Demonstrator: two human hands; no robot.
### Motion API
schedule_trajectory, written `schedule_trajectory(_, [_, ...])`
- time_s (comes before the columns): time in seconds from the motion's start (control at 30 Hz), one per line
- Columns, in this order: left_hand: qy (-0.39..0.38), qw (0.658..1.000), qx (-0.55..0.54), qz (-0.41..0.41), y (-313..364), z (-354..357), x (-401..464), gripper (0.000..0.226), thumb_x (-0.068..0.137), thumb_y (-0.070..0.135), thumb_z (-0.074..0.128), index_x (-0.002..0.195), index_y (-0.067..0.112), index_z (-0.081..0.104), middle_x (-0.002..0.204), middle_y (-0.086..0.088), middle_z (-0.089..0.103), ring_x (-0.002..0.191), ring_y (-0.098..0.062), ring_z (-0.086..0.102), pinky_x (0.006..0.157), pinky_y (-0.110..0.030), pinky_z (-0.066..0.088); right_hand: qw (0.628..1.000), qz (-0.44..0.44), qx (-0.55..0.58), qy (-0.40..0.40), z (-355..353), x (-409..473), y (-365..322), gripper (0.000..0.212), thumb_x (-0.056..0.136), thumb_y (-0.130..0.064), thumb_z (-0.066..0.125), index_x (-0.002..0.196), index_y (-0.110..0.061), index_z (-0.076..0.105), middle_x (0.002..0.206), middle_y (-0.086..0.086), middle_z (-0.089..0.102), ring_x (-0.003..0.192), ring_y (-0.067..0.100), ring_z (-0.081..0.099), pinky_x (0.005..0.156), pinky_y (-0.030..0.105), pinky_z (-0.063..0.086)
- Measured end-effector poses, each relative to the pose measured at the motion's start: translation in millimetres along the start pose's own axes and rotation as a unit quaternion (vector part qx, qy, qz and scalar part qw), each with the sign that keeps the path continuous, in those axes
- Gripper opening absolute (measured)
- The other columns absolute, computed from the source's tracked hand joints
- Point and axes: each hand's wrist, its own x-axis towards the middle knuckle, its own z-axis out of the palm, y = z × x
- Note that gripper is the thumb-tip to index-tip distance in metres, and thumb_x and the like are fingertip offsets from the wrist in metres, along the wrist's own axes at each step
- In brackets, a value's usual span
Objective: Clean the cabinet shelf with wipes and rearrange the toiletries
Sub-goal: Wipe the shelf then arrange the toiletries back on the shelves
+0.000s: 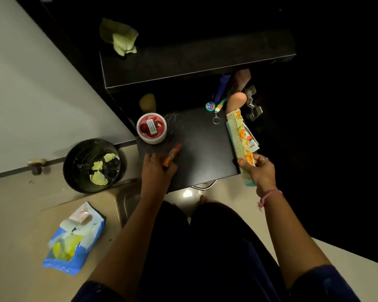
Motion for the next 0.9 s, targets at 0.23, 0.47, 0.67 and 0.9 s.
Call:
schedule_trajectory(0.23, [0.003,0.994,-0.083,0.075,62,26,17,0.025,0.076,0.01,0.071,0.097,0.0,0.065,0.1,-0.019,0.064,0.095,-0.031,0.059,0.086,-0.033,0.048,1.0,0.013,-0.015,0.005,-2,13,14,0.039,0.077,-0.014,0.076,0.112,-0.007,0.06,0.103,0.003,0.062,0.088,0.017,0.059,0.075,0.026,0.05])
schedule_trajectory(0.47, [-0.003,0.988,-0.145,0.047,82,66,60,0.028,0.075,0.021,0.063,0.102,0.014,0.061,0.088,-0.011,0.071,0.082,-0.021,0.07,0.08,-0.04,0.056,0.978,-0.091,-0.183,0.043,17,16,11,0.054,0.083,-0.021,0.071,0.132,-0.01,0.051,0.129,0.011,0.045,0.121,0.025,0.043,0.099,0.028,0.038])
schedule_trajectory(0.67, [-0.004,0.977,-0.21,0.039,103,72,85,0.029,0.072,0.017,0.066,0.101,0.012,0.061,0.085,-0.015,0.072,0.078,-0.021,0.071,0.08,-0.04,0.058,0.955,-0.119,-0.267,0.056,25,16,9,0.055,0.089,-0.024,0.063,0.138,-0.009,0.043,0.133,0.011,0.041,0.122,0.026,0.038,0.102,0.031,0.036])
schedule_trajectory(0.9, [0.006,0.986,-0.154,0.069,107,83,108,0.025,0.073,0.021,0.068,0.097,0.013,0.066,0.088,-0.009,0.073,0.081,-0.015,0.07,0.08,-0.039,0.057,0.936,-0.147,-0.317,0.044,21,19,4,0.053,0.09,-0.026,0.06,0.138,-0.012,0.042,0.134,0.01,0.041,0.121,0.026,0.039,0.101,0.037,0.038])
